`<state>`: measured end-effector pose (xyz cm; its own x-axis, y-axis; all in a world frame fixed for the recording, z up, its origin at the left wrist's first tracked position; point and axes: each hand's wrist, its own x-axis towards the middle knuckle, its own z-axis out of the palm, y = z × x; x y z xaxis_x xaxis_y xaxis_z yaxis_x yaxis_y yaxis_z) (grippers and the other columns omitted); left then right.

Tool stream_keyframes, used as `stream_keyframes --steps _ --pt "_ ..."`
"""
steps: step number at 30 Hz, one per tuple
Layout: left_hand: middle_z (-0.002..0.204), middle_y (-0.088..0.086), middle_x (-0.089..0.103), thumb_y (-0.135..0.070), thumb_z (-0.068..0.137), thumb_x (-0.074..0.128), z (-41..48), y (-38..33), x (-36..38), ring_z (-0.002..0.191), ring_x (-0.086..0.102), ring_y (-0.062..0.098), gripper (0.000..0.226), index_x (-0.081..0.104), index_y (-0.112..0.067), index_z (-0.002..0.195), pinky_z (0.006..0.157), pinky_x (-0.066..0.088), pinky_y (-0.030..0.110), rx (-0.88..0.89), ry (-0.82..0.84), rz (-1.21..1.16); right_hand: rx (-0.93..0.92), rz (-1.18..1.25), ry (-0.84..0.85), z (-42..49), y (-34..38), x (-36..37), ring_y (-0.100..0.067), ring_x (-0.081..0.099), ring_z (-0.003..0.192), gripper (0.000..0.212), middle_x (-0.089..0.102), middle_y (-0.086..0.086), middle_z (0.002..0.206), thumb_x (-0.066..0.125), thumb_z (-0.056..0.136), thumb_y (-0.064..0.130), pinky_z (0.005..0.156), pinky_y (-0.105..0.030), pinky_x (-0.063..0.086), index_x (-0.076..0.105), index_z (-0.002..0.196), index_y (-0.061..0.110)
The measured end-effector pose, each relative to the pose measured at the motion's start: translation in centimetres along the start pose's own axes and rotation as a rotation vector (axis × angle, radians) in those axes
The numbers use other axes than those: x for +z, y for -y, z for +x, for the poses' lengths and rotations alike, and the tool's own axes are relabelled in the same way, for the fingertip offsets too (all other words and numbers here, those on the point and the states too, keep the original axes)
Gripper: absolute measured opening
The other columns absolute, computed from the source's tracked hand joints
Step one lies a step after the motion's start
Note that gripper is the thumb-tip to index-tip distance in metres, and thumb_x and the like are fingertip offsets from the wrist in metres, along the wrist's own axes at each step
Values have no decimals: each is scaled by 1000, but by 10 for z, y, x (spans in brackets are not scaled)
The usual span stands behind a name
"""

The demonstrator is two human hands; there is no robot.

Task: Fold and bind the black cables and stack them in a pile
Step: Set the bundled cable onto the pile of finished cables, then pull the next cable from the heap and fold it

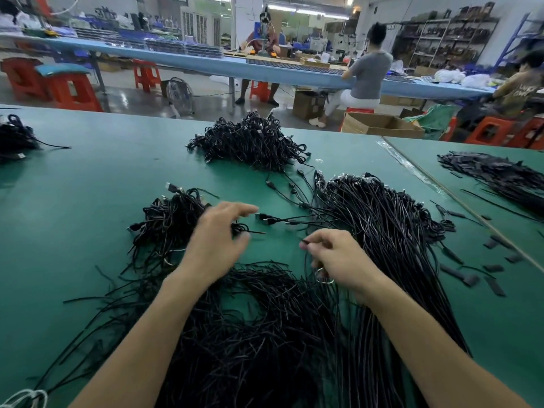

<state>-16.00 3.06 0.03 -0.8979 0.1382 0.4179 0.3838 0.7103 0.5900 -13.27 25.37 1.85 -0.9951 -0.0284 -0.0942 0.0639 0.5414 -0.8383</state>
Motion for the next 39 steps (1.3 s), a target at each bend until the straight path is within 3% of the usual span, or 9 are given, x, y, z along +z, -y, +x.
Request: stream_keyframes --steps 3,6,9,13,19,25,31,35,39 --pt "128 -5 62 -12 87 73 -6 -19 13 120 54 14 40 67 -24 124 104 41 31 190 333 -128 -250 96 340 -32 33 0 1 51 56 24 61 12 66 56 100 15 49 -16 42 69 89 32" --pt "91 2 70 -18 98 60 -13 -28 17 84 64 15 22 70 -12 80 79 55 42 99 222 -317 -407 95 385 -56 43 -13 4 51 62 13 65 4 74 64 93 39 57 -12 44 71 85 31" --pt "55 -8 53 -49 94 49 -18 -29 7 47 46 9 49 55 -14 60 45 42 23 -6 -111 -335 -341 58 27 -57 28 -36 -2 49 58 32 62 5 68 63 79 57 58 -17 47 68 76 26" --pt "49 -10 37 -44 86 71 -22 -29 -19 46 31 8 49 39 -20 57 47 32 21 16 -320 -301 -180 -278 -402 -38 -2 -62 0 52 53 26 60 11 60 64 94 36 51 -12 41 63 73 21" --pt "49 -12 50 -52 87 56 -31 -42 -21 39 36 6 42 52 -20 60 41 31 24 17 109 -192 -225 -460 114 -38 -5 -40 2 52 118 49 57 21 129 53 92 57 103 -24 43 51 137 37" --pt "49 -11 44 -51 92 50 -37 -56 -11 44 33 7 39 47 -23 65 46 31 28 4 205 -196 -426 -19 -10 -50 12 -7 -26 61 73 23 68 -5 81 52 100 41 67 -45 52 71 90 33" --pt "52 -5 34 -66 96 38 -47 -79 -18 45 27 13 58 52 -25 58 45 27 25 -18 696 -637 -379 248 -380 -40 20 -18 -6 39 47 24 50 12 52 57 98 28 45 -21 35 72 79 25" --pt "50 -8 33 -51 99 45 -50 -92 -25 42 21 10 48 54 -23 61 39 25 17 -56 687 -1191 -345 63 12 -46 19 -10 -31 43 54 27 56 -9 63 55 96 38 52 -51 41 70 74 39" --pt "55 -3 43 -45 99 44 -42 -87 -18 45 40 9 48 69 -15 72 41 40 20 -184 208 -1450 -414 -162 333 -62 21 0 -12 34 53 32 40 8 58 50 98 46 50 -34 32 60 68 49"
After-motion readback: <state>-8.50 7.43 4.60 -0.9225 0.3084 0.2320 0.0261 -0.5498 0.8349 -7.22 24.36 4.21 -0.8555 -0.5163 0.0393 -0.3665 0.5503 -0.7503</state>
